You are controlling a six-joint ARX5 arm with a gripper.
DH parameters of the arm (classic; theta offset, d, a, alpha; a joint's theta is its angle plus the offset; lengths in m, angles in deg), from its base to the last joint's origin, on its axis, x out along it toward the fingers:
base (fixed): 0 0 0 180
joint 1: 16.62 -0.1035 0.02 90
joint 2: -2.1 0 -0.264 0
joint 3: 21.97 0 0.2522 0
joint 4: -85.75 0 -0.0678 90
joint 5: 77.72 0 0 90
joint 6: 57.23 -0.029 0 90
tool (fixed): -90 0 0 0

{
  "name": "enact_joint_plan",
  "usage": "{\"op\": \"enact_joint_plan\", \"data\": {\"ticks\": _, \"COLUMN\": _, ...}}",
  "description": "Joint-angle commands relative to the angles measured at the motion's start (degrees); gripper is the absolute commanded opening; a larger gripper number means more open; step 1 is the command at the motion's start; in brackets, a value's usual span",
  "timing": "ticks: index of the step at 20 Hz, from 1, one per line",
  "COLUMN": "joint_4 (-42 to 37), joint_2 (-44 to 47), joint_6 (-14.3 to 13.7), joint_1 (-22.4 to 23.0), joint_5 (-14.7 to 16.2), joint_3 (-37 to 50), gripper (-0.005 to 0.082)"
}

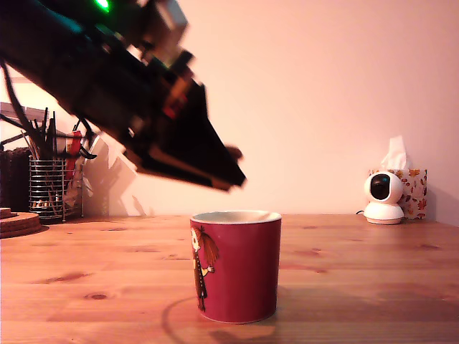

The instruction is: Pick up the coffee capsules on the table and drop them inside the coffee cup

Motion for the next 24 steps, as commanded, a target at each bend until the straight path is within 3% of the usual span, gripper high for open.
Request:
{"op": "enact_joint_plan", "data": {"ticks": 1, "joint_4": -0.5, "joint_2": 1.3, "joint_6": -0.1, "joint_1": 0.5, "joint_5": -0.5, "joint_3": -0.9, "gripper": 0.0143}}
{"op": "enact_joint_plan", "data": {"ticks": 24, "joint_4": -0.8, "joint_2": 2.0, "joint_6": -1.2, "joint_1": 0.6, "joint_5": -1.4, "joint_3": -0.9, "gripper": 0.0148}}
